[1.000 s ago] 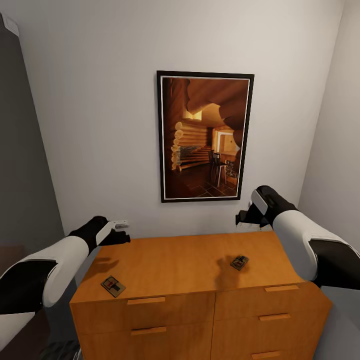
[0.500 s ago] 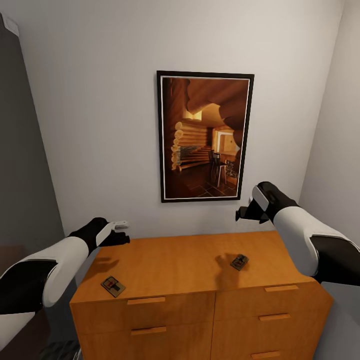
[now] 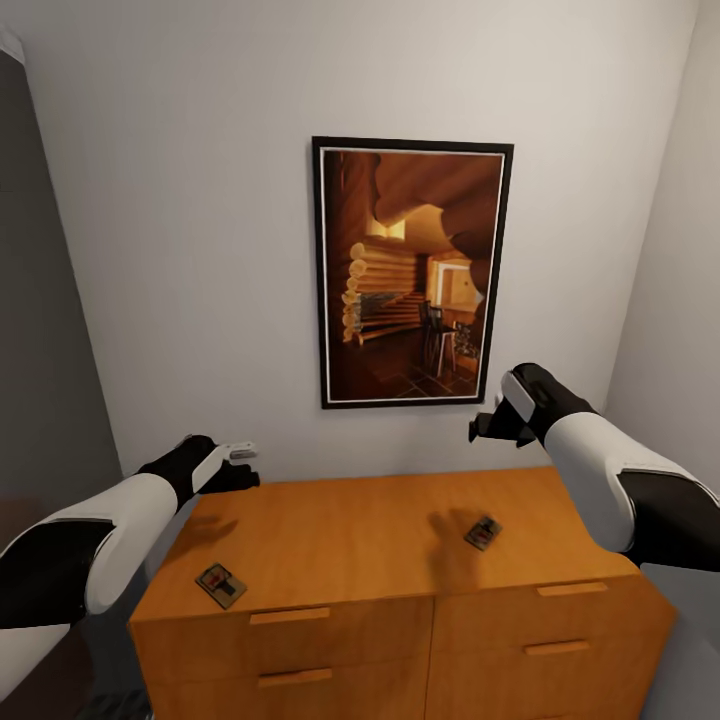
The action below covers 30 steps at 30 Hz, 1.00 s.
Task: Take the four mousetraps from the cabinet in the bathroom and place them on the bathroom floor. Make sure all four end up on the same floor surface, and ensure that at least two of them are either under or directly next to the same bathroom sink.
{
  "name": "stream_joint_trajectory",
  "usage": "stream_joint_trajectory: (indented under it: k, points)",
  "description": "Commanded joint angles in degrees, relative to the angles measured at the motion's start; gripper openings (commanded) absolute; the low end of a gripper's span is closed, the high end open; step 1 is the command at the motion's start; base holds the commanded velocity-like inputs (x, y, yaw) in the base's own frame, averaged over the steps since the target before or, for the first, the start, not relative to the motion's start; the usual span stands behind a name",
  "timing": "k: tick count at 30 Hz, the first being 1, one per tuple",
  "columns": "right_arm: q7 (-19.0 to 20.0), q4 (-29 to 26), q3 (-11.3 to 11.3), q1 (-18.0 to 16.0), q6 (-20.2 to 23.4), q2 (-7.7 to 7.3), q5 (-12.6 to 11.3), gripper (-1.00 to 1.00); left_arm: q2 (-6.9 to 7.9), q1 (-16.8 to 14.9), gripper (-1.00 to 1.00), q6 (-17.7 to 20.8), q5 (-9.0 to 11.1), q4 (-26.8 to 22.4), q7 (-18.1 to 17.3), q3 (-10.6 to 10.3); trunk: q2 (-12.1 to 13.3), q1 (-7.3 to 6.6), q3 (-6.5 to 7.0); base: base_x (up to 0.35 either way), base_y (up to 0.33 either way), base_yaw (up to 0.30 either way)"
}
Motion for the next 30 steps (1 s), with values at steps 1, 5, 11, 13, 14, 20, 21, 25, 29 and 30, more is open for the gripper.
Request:
stream_joint_trajectory:
  k: [1, 5, 11, 13, 14, 20, 21, 25, 29, 30]
  points:
    - [-0.6, -0.04, -0.3, -0.04, 0.13, 0.06, -0.55, 1.0, 0.03, -0.03, 1.0, 0.29, 0.58, -0.09, 0.02, -0.42, -0.06, 0.04, -0.09, 0.261, 0.0, 0.0]
    - [-0.6, 0.05, -0.23, -0.04, 0.13, 0.14, -0.52, 1.0, 0.03, -0.03, 1.0, 0.33, 0.76, -0.06, 0.04, -0.42, -0.06, 0.04, -0.09, 0.212, 0.0, 0.0]
    - [-0.6, 0.36, -0.03, -0.04, 0.13, 0.18, -0.43, 1.0, 0.02, -0.03, 1.0, 0.43, 0.88, 0.1, -0.07, -0.41, -0.06, 0.04, -0.09, 0.077, 0.0, 0.0]
    - [-0.6, 0.45, 0.02, -0.04, 0.13, 0.19, -0.41, 1.0, 0.02, -0.03, 1.0, 0.5, 0.88, 0.14, -0.09, -0.41, -0.06, 0.04, -0.09, 0.03, 0.0, 0.0]
    - [-0.6, 0.49, 0.04, -0.04, 0.13, 0.19, -0.4, 1.0, 0.02, -0.03, 1.0, 0.52, 0.88, 0.15, -0.1, -0.41, -0.06, 0.04, -0.09, 0.021, 0.0, 0.0]
    - [-0.6, 0.61, -0.03, -0.04, 0.13, 0.13, -0.44, 1.0, 0.02, -0.03, 1.0, 0.59, 0.88, 0.18, -0.23, -0.41, -0.06, 0.04, -0.09, 0.012, 0.0, 0.0]
    - [-0.6, 0.64, -0.05, -0.04, 0.13, 0.08, -0.46, 1.0, 0.02, -0.03, 1.0, 0.58, 0.88, 0.18, -0.25, -0.41, -0.06, 0.04, -0.09, 0.006, 0.0, 0.0]
    - [-0.52, 0.71, -0.14, -0.04, 0.13, -0.34, -0.55, 1.0, 0.02, -0.03, 1.0, 0.56, 0.88, 0.19, -0.28, -0.41, -0.06, 0.04, -0.09, 0.003, 0.0, 0.0]
    - [-0.04, 0.93, -0.21, -0.04, 0.13, -0.64, -0.67, 1.0, 0.01, -0.03, 1.0, 0.51, 0.88, 0.19, -0.3, -0.41, -0.06, 0.04, -0.09, 0.001, 0.0, 0.0]
    - [0.27, 1.12, -0.23, -0.04, 0.13, -0.74, -0.7, 1.0, -0.01, -0.03, 1.0, 0.5, 0.88, 0.19, -0.32, -0.41, -0.06, 0.04, -0.09, 0.0, 0.0, 0.0]
